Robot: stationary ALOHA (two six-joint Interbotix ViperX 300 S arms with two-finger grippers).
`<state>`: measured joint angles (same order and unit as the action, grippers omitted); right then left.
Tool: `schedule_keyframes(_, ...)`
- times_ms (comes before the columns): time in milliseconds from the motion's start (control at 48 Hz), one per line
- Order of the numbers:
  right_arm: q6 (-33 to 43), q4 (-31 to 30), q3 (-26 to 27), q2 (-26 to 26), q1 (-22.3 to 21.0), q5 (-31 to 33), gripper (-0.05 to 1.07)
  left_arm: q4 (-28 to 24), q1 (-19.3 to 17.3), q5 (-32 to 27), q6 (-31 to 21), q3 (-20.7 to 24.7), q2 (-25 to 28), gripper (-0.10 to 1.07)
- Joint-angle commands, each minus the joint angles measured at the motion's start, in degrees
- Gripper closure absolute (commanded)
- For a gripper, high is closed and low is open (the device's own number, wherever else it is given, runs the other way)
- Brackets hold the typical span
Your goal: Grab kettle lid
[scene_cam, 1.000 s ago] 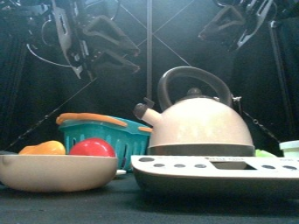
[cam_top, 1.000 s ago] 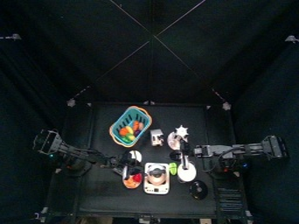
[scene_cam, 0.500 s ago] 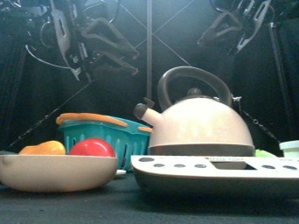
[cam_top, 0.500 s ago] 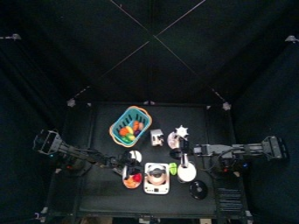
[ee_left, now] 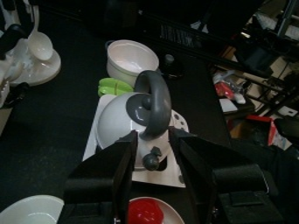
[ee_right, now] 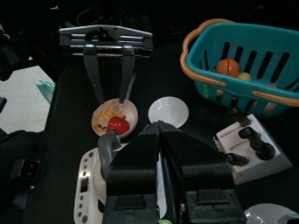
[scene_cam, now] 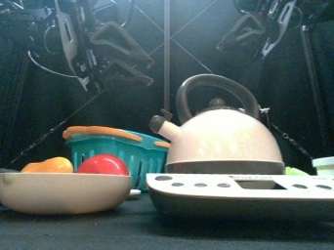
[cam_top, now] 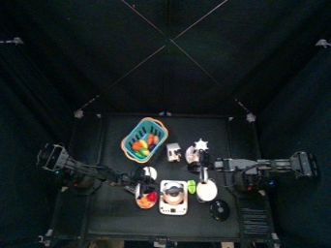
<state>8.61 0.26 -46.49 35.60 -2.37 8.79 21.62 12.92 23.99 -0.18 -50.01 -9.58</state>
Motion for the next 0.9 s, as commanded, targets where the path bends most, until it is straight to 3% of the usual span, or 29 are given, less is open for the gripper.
schedule_keyframes(0,0.09,0.53,2.2,0.26,1.14,0.0,0.82,0.09,-0.09,0.44,0.09,0.7,-0.53,0.22)
schedule_keyframes(500,-0.26,4.13,2.37,0.7,8.0,-1.23,0.82,0.0,-0.09,0.44,0.09,0.62,-0.44,0.22)
schedule_keyframes(708,-0.26,4.92,0.26,0.79,8.44,-7.65,0.75,0.0,-0.26,0.44,0.09,0.62,-0.35,0.22)
schedule_keyframes(875,-0.35,5.8,-1.58,0.79,10.2,-16.87,0.66,0.0,-0.35,0.44,0.09,0.53,-0.44,0.22)
